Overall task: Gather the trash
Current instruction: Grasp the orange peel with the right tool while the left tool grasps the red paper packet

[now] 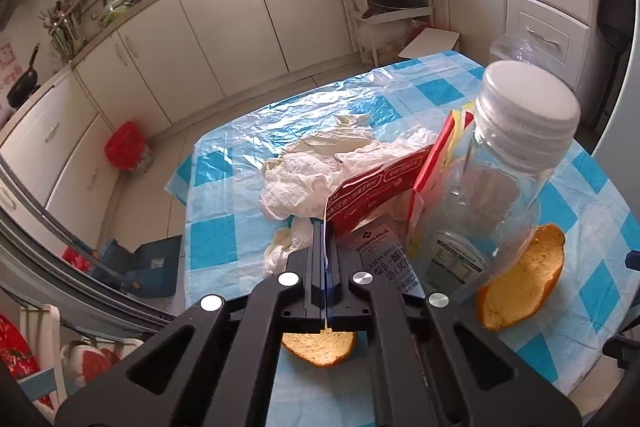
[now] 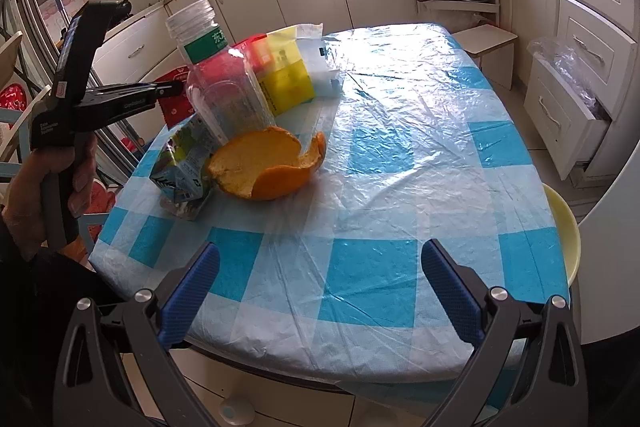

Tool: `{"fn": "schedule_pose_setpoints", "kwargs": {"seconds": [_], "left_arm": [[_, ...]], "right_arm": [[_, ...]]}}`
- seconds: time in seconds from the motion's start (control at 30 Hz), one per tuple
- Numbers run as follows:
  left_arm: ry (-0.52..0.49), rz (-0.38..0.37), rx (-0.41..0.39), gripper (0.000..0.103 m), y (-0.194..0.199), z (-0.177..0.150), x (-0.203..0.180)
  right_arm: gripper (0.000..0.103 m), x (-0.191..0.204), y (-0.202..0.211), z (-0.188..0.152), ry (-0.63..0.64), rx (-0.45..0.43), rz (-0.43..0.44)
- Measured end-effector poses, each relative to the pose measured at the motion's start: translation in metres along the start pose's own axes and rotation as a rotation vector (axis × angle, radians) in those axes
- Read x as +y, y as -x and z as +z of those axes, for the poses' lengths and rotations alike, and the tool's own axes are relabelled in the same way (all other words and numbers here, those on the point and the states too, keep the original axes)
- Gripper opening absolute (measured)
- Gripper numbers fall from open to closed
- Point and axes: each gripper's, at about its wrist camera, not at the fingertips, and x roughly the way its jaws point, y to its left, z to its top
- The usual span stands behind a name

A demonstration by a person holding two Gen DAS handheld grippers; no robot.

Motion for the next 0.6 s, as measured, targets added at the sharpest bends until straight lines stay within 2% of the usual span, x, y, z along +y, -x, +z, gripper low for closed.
{"fn": "schedule_pose_setpoints", "kwargs": {"seconds": [0.13, 0.23, 0.47, 0.6], "left_arm": [[0.048, -0.021, -0.038, 0.0, 0.019, -0.006, 0.007], [0.136, -0.048, -0.067, 0.0, 0.036, -0.011, 0.023], [0.306, -0.057, -0.14, 0.0, 0.075, -0.039, 0.054], [0.334, -0.054, -0.159, 0.0, 0.083, -0.046, 0.059]], "right_arm": [[0.097, 0.0, -0.004, 0.006, -0.022, 0.001, 0.032], [0.097, -0.003, -0.01, 0.013, -0.058, 0.003, 0.074], [0.094, -0.009, -0.035, 0.041, -0.14, 0.007, 0.117], [0.076, -0.013, -0.054, 0.054, -0.174, 0.035, 0.106]]}}
